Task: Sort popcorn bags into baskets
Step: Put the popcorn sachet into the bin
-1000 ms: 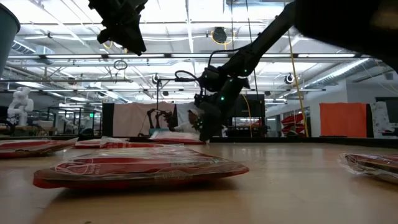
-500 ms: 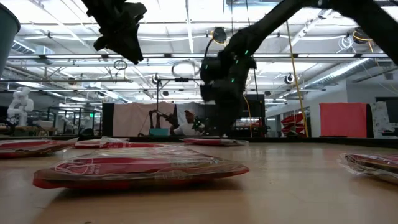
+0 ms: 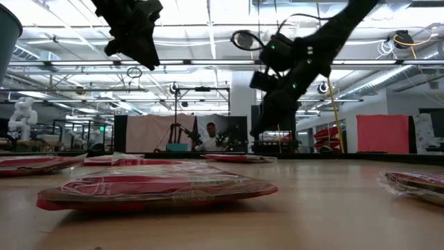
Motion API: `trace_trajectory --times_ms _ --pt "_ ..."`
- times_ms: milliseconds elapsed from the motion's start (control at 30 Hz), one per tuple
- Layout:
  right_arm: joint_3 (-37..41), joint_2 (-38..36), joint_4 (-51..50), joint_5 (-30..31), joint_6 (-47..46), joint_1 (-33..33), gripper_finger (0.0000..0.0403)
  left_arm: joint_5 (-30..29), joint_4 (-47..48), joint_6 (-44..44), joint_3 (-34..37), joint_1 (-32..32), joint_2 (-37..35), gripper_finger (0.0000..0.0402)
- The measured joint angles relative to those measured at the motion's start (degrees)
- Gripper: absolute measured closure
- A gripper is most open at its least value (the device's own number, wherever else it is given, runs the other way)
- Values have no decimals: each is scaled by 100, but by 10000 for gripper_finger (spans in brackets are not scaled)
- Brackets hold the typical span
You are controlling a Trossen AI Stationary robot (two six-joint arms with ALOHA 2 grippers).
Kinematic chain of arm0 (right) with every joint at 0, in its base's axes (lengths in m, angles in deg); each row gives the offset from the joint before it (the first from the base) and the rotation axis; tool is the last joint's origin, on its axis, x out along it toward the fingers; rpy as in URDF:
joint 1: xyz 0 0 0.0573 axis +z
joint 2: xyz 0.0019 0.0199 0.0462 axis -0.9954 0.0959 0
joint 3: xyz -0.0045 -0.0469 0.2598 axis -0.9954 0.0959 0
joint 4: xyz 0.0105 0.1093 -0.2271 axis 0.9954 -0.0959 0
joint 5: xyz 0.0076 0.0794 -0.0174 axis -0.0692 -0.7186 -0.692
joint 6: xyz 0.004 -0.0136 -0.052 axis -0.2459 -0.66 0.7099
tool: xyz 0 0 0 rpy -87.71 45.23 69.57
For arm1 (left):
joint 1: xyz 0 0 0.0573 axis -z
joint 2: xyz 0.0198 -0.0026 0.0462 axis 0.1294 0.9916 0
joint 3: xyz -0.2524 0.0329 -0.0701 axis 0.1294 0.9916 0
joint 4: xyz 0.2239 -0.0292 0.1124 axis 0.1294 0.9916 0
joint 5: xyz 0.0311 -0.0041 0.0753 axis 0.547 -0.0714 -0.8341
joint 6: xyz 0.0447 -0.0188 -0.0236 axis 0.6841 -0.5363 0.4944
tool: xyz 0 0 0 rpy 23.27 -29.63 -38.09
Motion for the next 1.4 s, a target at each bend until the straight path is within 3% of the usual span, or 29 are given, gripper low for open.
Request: trace_trajectory --times_ms 267,467,600,767,867,1100,1200,1400 --pt "190 641 651 323 714 74 182 331 -12 297 0 0 0 300" --pt "31 1166 969 828 1236 101 189 400 -7 299 0 2 0 300" --pt "40 1251 1316 1018 1431 137 238 400 -21 296 0 1 0 300" --pt "46 1253 1481 1203 1379 144 368 398 -94 306 0 2 6 300" --pt "46 1244 1483 1353 1173 194 391 398 -127 294 0 0 7 300" --pt "57 443 1354 1353 318 370 402 294 -473 554 0 0 9 300" --pt "57 -100 1168 1083 -132 444 402 260 -728 673 0 0 9 294" --pt "55 -979 429 292 -1251 587 403 265 -1462 2083 -2 0 170 207"
